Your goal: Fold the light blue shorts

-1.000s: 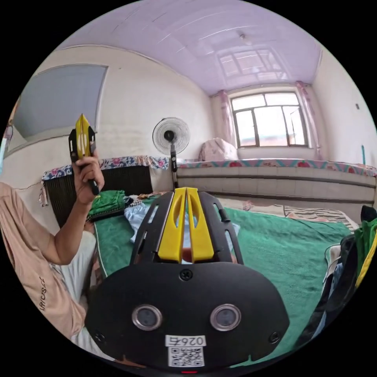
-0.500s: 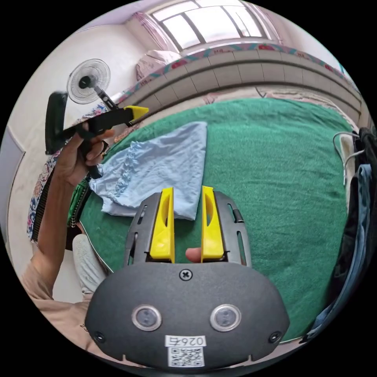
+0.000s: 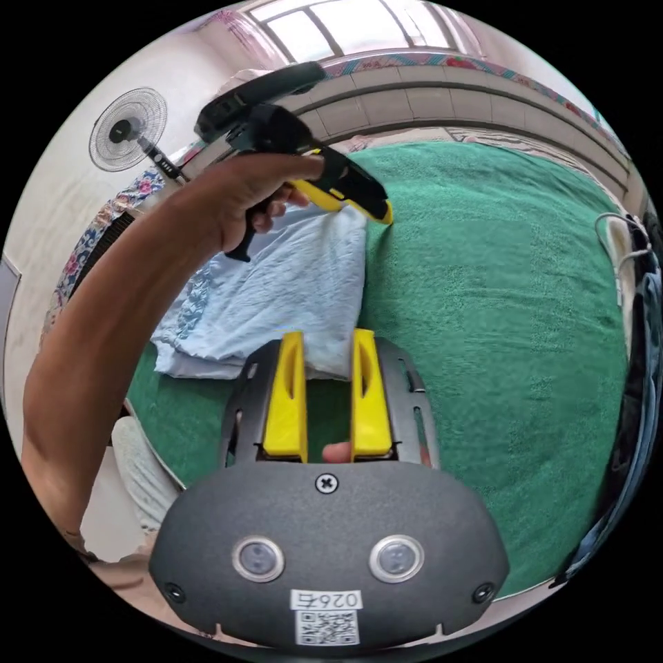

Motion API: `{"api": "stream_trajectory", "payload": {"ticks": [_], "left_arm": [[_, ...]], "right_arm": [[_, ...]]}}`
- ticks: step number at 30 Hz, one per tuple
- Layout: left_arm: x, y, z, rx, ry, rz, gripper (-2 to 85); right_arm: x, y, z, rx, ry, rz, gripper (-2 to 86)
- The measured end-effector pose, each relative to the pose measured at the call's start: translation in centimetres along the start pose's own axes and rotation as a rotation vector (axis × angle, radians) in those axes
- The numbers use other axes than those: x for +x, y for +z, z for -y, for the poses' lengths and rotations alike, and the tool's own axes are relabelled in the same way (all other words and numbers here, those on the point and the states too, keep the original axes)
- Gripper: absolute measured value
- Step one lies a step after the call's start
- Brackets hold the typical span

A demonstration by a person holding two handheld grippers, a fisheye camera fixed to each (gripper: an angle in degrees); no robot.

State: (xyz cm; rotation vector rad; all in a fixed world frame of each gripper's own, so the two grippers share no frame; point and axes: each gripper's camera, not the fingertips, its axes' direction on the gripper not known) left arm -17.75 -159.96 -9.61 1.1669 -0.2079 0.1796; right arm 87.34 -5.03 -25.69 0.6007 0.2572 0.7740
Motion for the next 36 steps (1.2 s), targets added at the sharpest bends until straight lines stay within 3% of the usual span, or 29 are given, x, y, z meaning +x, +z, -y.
{"api": "stream_trajectory", "payload": {"ticks": [4, 7, 12, 17, 22, 29, 36], "left_arm": [[-0.5, 2.5, 1.3, -0.004, 0.005, 0.004, 0.9], [-1.6, 4.3, 1.5, -0.014, 0.004, -0.055, -0.2], [-2.9, 4.3, 0.2, 0.095, -0.001, -0.303, -0.6], [-3.5, -0.4, -2.3, 0.335, -0.015, -0.623, -0.6], [-1.9, -5.9, -5.1, 0.42, 0.113, -0.71, -0.6], [-8.7, -12.7, -14.9, 0.539, 0.15, -0.762, -0.6], [-24.6, -15.9, -28.5, 0.596, 0.06, -0.719, -0.6]], "right_arm": [[2.4, 1.5, 2.8, -0.07, -0.022, 0.123, -0.9], [4.7, 0.1, 4.4, -0.06, 0.002, 0.221, -1.3], [6.6, -5.6, 6.0, -0.014, -0.032, 0.233, -1.4], [10.2, -15.7, 7.4, 0.112, -0.022, 0.166, -1.4], [10.3, -23.9, 6.9, 0.235, -0.013, 0.178, -1.5], [1.8, -29.8, 9.5, 0.373, -0.098, 0.375, -1.5], [-16.7, -23.8, 17.2, 0.284, -0.268, 0.457, -1.5]]}}
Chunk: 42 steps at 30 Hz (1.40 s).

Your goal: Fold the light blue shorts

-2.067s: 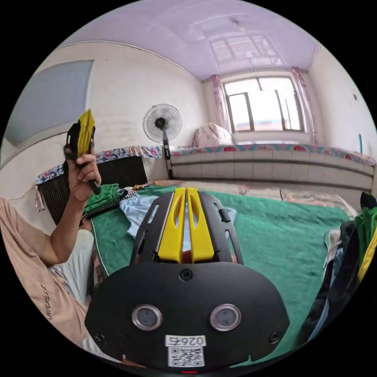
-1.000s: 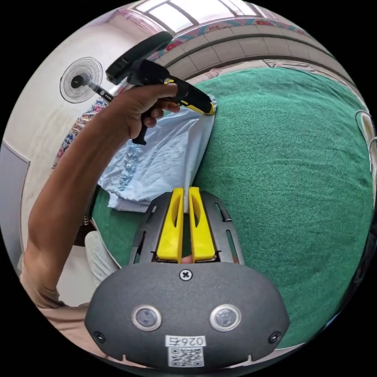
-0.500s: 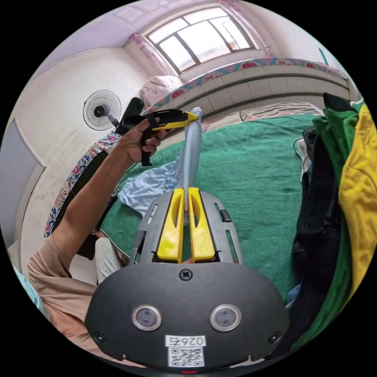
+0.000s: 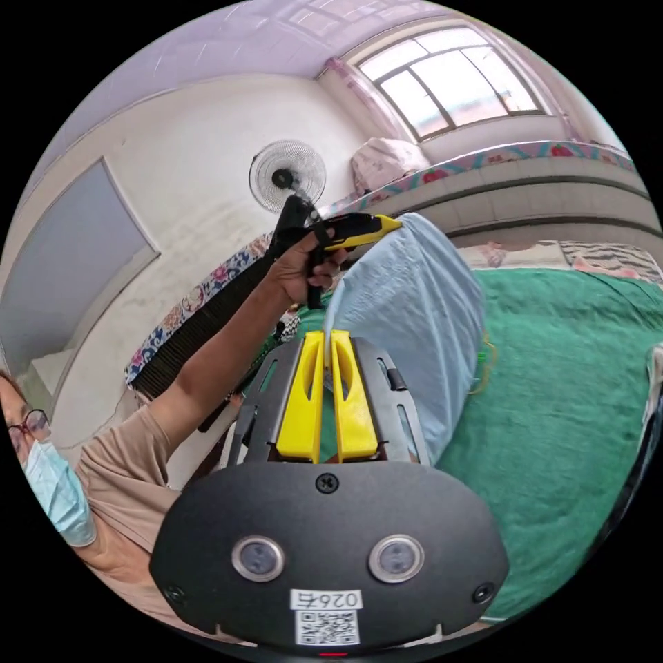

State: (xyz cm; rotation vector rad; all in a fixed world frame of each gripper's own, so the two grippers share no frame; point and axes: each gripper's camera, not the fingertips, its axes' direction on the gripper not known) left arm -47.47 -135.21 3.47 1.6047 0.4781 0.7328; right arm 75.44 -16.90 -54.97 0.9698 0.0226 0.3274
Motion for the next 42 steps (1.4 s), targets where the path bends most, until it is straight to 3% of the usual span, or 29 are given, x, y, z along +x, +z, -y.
{"api": "stream_trajectory", "payload": {"ticks": [8, 13, 16, 21, 24, 26, 28, 31, 32, 34, 38, 40, 42], "left_arm": [[-14.0, -21.3, -14.0, 0.11, -0.163, 0.011, -0.4], [-20.6, -29.1, -22.2, 0.167, -0.31, 0.037, 0.7], [-22.0, -33.0, -26.5, 0.206, -0.398, 0.113, 6.3], [-14.4, -39.7, -29.7, 0.332, -0.242, 0.123, 2.1], [-5.3, -40.1, -30.0, 0.267, -0.065, 0.197, -0.4], [0.1, -37.8, -31.2, 0.174, 0.008, 0.292, -0.8], [2.0, -35.4, -32.6, 0.072, 0.018, 0.402, -0.8], [0.1, -31.7, -35.5, -0.201, -0.092, 0.676, -0.8], [-0.5, -32.1, -36.8, -0.21, -0.136, 0.643, -0.8], [0.9, -35.5, -38.2, -0.058, -0.19, 0.553, -0.9], [7.6, -40.7, -41.0, 0.208, -0.035, 0.438, -1.0], [9.2, -40.8, -42.0, 0.208, 0.022, 0.475, -0.9], [8.5, -39.7, -42.1, 0.054, -0.013, 0.613, -0.9]], "right_arm": [[-14.2, 29.9, 6.4, -0.301, -0.16, 0.056, -1.4], [-19.5, 43.1, 6.3, -0.382, -0.147, 0.094, 1.4], [-23.3, 48.5, 5.5, -0.498, -0.232, 0.082, 6.2], [-26.7, 42.7, 4.3, -0.491, -0.315, 0.153, 6.5], [-27.2, 37.1, 2.2, -0.503, -0.402, -0.002, 4.5], [-26.3, 34.6, -0.8, -0.538, -0.42, -0.181, 2.5], [-25.1, 33.8, -3.3, -0.543, -0.366, -0.233, 0.6], [-23.2, 36.3, -6.8, -0.671, -0.263, -0.271, -0.6], [-23.1, 37.6, -7.9, -0.74, -0.239, -0.28, -0.7], [-24.4, 37.4, -8.5, -0.729, -0.221, -0.272, -0.8], [-30.1, 35.2, -9.8, -0.643, -0.322, -0.291, -0.9], [-31.4, 35.2, -11.1, -0.633, -0.337, -0.269, -0.9], [-31.5, 37.0, -13.3, -0.711, -0.326, -0.277, -0.9]]}}
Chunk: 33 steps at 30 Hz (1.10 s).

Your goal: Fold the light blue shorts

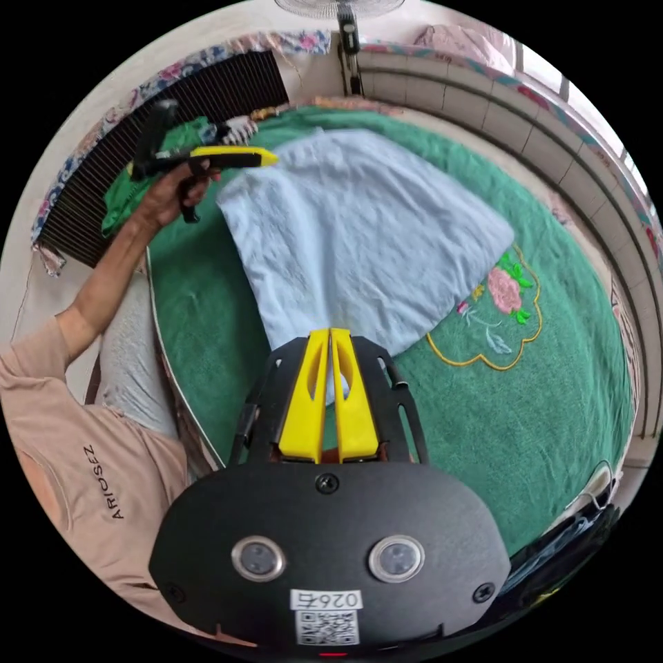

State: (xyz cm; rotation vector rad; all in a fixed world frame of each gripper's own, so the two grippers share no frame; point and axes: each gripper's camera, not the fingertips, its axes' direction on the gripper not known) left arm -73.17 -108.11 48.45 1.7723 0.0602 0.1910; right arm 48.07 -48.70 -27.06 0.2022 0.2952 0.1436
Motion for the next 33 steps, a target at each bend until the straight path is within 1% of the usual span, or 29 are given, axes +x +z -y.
{"api": "stream_trajectory", "payload": {"ticks": [1, 2, 3, 5, 7, 8, 10, 11, 12, 14, 18, 20, 23, 25, 28, 30, 33], "left_arm": [[-0.9, 1.4, -0.1, -0.131, -0.03, 0.078, -0.8], [-2.2, 1.6, -0.4, -0.168, -0.079, 0.038, -0.8], [-2.9, 1.0, -0.6, -0.144, -0.12, 0.003, -0.7], [-5.7, -2.7, -1.9, 0.028, -0.226, -0.163, -0.6], [-7.8, -5.6, -3.4, 0.144, -0.296, -0.199, -0.5], [-9.0, -7.2, -4.5, 0.2, -0.333, -0.173, -0.3], [-10.8, -9.1, -6.3, 0.249, -0.403, -0.099, 0.6], [-12.0, -9.6, -7.1, 0.249, -0.44, -0.071, 5.5], [-12.5, -9.8, -7.5, 0.241, -0.455, -0.065, 7.9], [-14.2, -9.4, -8.3, 0.214, -0.477, -0.087, 12.6], [-14.9, -6.7, -8.4, 0.116, -0.464, -0.14, 15.7], [-14.8, -4.2, -8.5, 0.02, -0.441, -0.151, 17.7], [-14.5, -3.5, -8.4, 0.004, -0.409, -0.148, 19.5], [-14.7, -3.1, -8.5, -0.003, -0.398, -0.168, 19.4], [-16.1, -1.9, -9.0, -0.008, -0.441, -0.298, 18.2], [-16.7, -1.3, -9.3, -0.001, -0.451, -0.305, 16.9], [-17.0, 0.0, -9.0, -0.05, -0.439, -0.272, 13.0]], "right_arm": [[-0.7, 2.8, -0.3, -0.097, -0.002, -0.011, -0.9], [-1.5, 4.6, -0.8, -0.124, -0.006, -0.014, -0.9], [-1.8, 5.0, -1.1, -0.118, -0.002, -0.011, -0.9], [-3.5, 4.9, -2.1, -0.112, -0.014, -0.002, -0.8], [-4.5, 3.9, -3.6, -0.042, -0.009, -0.026, -0.7], [-4.7, 3.4, -4.7, -0.001, 0.008, -0.03, -0.7], [-4.0, 2.9, -6.7, 0.069, 0.073, -0.009, -0.3], [-3.0, 3.1, -8.2, 0.103, 0.135, 0.019, 0.3], [-2.4, 3.2, -9.0, 0.118, 0.168, 0.035, 0.6], [0.5, 4.9, -12.5, 0.168, 0.317, 0.131, 3.5], [4.1, 9.4, -18.1, 0.193, 0.506, 0.271, 6.5], [5.4, 13.1, -21.4, 0.214, 0.599, 0.396, 7.9], [5.7, 18.1, -24.2, 0.239, 0.667, 0.564, 8.8], [5.3, 20.3, -25.3, 0.273, 0.685, 0.612, 8.9], [4.2, 23.2, -26.1, 0.308, 0.674, 0.633, 8.8], [3.3, 24.8, -26.1, 0.309, 0.654, 0.61, 8.4], [2.0, 27.1, -26.1, 0.31, 0.626, 0.561, 6.9]]}}
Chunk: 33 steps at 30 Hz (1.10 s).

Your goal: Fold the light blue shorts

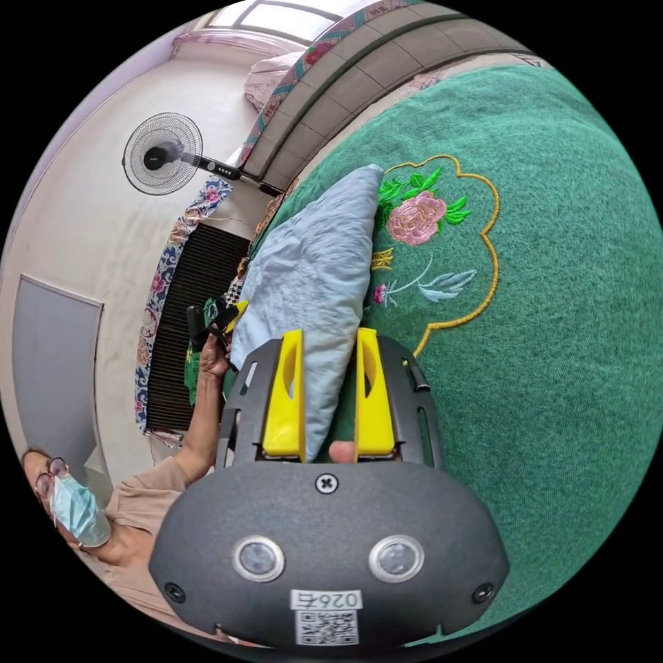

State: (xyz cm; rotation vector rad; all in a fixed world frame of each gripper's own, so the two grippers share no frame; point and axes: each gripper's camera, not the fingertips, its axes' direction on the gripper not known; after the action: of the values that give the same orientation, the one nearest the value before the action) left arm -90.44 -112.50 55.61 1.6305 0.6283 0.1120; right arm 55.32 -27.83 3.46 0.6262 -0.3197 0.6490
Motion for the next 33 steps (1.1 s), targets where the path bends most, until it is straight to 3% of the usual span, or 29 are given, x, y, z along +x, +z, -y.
{"api": "stream_trajectory", "payload": {"ticks": [6, 12, 15, 21, 28, 33], "left_arm": [[-1.0, 2.2, 0.9, -0.018, -0.019, -0.041, 8.0], [-0.5, 7.8, 2.6, -0.336, 0.109, -0.293, 8.7], [-1.2, 8.7, 3.7, -0.268, 0.082, -0.285, 11.6], [-3.4, 9.9, 7.0, -0.127, 0.032, -0.163, 18.1], [-3.9, 18.6, 13.5, -0.137, 0.068, -0.36, 17.7], [-3.7, 21.9, 17.8, -0.141, 0.123, -0.278, 13.4]], "right_arm": [[3.1, 3.3, -0.3, -0.051, -0.006, -0.007, -0.7], [6.2, -0.2, 1.8, -0.251, -0.05, -0.053, -1.0], [8.2, -2.3, 2.1, -0.313, -0.059, -0.044, 0.2], [12.9, -7.5, 5.3, -0.098, -0.003, -0.05, 9.1], [19.7, -1.3, 13.5, -0.091, 0.061, 0.204, 11.1], [19.4, 1.1, 19.6, -0.054, 0.016, 0.223, 8.4]]}}
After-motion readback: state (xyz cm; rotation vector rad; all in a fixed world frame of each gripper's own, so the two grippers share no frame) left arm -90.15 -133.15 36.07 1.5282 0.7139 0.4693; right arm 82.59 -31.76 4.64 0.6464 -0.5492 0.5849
